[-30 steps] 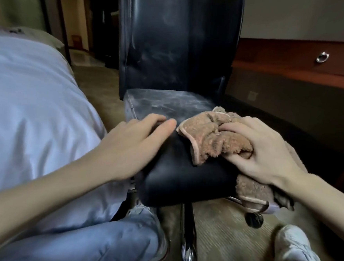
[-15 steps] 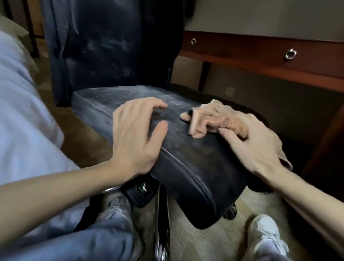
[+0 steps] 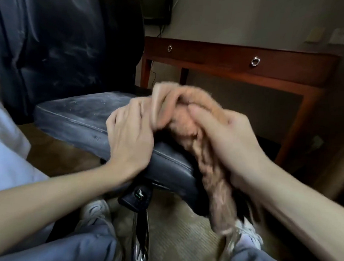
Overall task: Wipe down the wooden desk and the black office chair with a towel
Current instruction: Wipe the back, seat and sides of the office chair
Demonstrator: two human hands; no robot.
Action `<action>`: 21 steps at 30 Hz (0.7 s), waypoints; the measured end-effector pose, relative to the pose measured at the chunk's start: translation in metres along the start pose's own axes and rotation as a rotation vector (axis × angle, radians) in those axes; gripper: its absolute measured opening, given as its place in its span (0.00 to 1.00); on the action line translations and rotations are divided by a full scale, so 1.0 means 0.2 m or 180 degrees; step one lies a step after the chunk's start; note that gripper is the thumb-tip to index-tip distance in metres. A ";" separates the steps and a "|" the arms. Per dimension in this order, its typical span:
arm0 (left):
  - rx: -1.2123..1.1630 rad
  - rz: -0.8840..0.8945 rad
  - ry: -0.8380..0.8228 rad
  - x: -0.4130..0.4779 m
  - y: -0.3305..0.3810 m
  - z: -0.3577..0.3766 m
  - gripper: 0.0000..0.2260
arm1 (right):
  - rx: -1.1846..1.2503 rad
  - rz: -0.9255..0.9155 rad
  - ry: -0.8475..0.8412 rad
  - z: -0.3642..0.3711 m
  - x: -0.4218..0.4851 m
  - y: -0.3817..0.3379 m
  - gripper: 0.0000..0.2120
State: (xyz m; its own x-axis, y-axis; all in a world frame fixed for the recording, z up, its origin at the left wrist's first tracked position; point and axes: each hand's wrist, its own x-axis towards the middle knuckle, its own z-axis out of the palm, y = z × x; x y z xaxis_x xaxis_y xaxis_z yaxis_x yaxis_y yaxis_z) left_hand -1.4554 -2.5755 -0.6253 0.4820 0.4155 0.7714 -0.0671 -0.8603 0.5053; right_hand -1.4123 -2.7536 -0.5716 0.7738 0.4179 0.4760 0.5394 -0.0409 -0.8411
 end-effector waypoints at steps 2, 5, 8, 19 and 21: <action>-0.0377 -0.0187 -0.0239 0.07 0.02 -0.01 0.19 | -0.0325 -0.0508 0.0200 -0.08 0.08 0.02 0.15; -0.1173 -0.0367 -0.0301 0.16 0.03 -0.04 0.29 | -0.1159 -0.0982 -0.0615 -0.18 0.14 0.09 0.26; -0.0904 -0.0105 -0.0527 0.21 -0.02 -0.07 0.29 | -0.2236 -0.0940 -0.1448 -0.24 0.07 0.25 0.32; 0.0142 -0.0441 0.0296 0.11 -0.12 -0.03 0.22 | -0.2111 -0.1206 0.0368 0.13 -0.22 0.23 0.14; 0.0144 -0.0564 0.0273 0.10 -0.13 -0.05 0.23 | -0.2393 -0.1439 0.0061 0.14 -0.22 0.19 0.16</action>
State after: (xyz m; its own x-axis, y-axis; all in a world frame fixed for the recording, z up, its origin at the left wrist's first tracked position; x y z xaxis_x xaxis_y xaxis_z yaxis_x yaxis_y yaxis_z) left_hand -1.4529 -2.5411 -0.6191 0.4065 0.5837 0.7029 0.0524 -0.7830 0.6198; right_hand -1.4346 -2.7478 -0.6313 0.4350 0.5237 0.7325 0.8664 -0.4651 -0.1820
